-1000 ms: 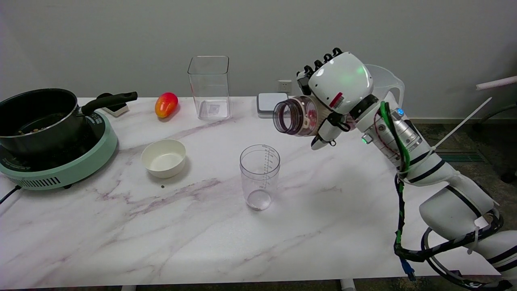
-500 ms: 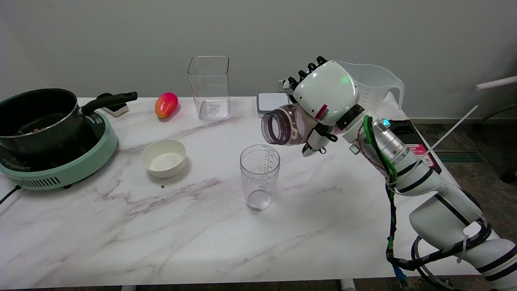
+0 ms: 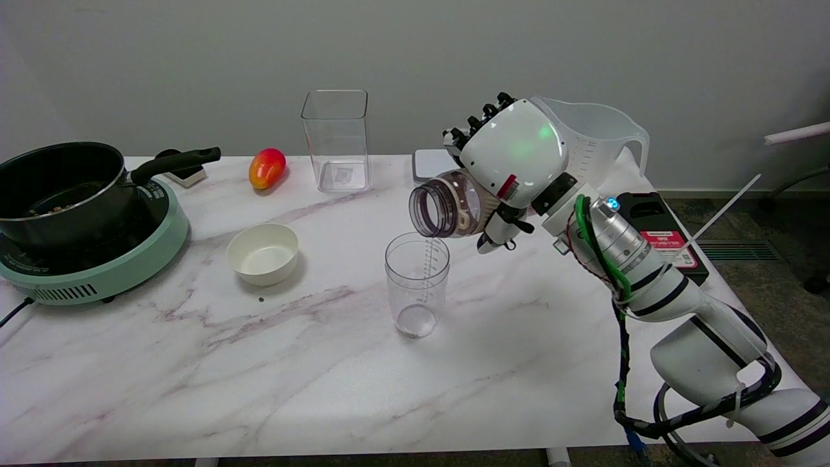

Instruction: Pour the contents of the bottle into the measuring cup.

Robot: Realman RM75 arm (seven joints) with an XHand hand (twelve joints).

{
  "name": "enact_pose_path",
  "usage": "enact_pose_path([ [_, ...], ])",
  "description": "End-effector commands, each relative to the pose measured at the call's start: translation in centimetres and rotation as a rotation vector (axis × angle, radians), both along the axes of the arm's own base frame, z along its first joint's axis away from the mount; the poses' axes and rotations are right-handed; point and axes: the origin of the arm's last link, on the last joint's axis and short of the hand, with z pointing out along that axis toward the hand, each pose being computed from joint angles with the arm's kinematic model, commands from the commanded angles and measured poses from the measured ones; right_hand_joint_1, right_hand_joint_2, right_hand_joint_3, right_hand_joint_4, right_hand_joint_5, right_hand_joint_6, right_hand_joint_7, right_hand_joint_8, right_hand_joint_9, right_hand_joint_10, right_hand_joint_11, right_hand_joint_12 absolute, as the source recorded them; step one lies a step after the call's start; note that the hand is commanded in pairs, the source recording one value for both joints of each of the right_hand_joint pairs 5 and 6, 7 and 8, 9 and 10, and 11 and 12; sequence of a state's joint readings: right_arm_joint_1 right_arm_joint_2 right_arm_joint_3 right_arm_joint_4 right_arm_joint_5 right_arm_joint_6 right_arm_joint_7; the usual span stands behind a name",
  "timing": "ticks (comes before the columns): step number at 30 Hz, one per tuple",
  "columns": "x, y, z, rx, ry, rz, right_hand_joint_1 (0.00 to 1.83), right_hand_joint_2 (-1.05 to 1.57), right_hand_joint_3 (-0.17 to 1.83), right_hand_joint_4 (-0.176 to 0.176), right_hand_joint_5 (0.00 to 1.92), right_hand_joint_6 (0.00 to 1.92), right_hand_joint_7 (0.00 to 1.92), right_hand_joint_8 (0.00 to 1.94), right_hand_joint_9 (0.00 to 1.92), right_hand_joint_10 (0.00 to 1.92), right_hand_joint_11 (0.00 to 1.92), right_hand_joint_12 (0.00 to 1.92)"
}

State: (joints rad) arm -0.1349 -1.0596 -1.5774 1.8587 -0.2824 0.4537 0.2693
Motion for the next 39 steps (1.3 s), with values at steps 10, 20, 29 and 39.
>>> enact_pose_path([
  [10, -0.3, 0.3, -0.8, 0.008, 0.089, 0.034, 1.19, 1.57, 0.27, 0.0, 1.92, 1.92, 1.85, 1.85, 1.57, 1.57, 1.36, 1.36],
  [20, -0.1, -0.2, -0.9, -0.001, 0.173, 0.052, 1.18, 1.57, 0.27, 0.0, 1.92, 1.92, 1.85, 1.85, 1.56, 1.56, 1.36, 1.36],
  [29, 0.4, -0.7, -1.0, -0.011, 0.205, 0.072, 1.18, 1.57, 0.27, 0.0, 1.92, 1.92, 1.84, 1.84, 1.55, 1.55, 1.35, 1.35],
  [39, 0.2, -0.7, -1.2, -0.017, 0.264, 0.091, 1.17, 1.57, 0.27, 0.0, 1.92, 1.92, 1.84, 1.84, 1.54, 1.54, 1.35, 1.35],
])
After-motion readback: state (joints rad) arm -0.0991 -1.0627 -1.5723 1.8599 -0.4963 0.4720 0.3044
